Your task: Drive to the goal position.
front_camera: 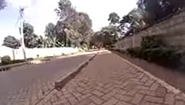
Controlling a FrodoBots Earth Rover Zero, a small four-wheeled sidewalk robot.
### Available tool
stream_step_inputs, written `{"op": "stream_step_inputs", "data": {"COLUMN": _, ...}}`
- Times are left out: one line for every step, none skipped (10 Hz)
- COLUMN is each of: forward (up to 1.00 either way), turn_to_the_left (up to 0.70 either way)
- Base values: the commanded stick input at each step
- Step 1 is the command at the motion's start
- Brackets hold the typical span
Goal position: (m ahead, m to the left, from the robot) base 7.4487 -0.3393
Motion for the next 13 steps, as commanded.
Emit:
{"op": "stream_step_inputs", "data": {"forward": 0.70, "turn_to_the_left": 0.00}}
{"op": "stream_step_inputs", "data": {"forward": 0.70, "turn_to_the_left": 0.00}}
{"op": "stream_step_inputs", "data": {"forward": 0.70, "turn_to_the_left": 0.00}}
{"op": "stream_step_inputs", "data": {"forward": 0.70, "turn_to_the_left": 0.00}}
{"op": "stream_step_inputs", "data": {"forward": 0.70, "turn_to_the_left": 0.00}}
{"op": "stream_step_inputs", "data": {"forward": 0.70, "turn_to_the_left": 0.00}}
{"op": "stream_step_inputs", "data": {"forward": 0.70, "turn_to_the_left": 0.00}}
{"op": "stream_step_inputs", "data": {"forward": 0.70, "turn_to_the_left": 0.00}}
{"op": "stream_step_inputs", "data": {"forward": 0.70, "turn_to_the_left": 0.00}}
{"op": "stream_step_inputs", "data": {"forward": 0.70, "turn_to_the_left": 0.00}}
{"op": "stream_step_inputs", "data": {"forward": 0.70, "turn_to_the_left": 0.00}}
{"op": "stream_step_inputs", "data": {"forward": 0.70, "turn_to_the_left": 0.00}}
{"op": "stream_step_inputs", "data": {"forward": 0.70, "turn_to_the_left": -0.03}}
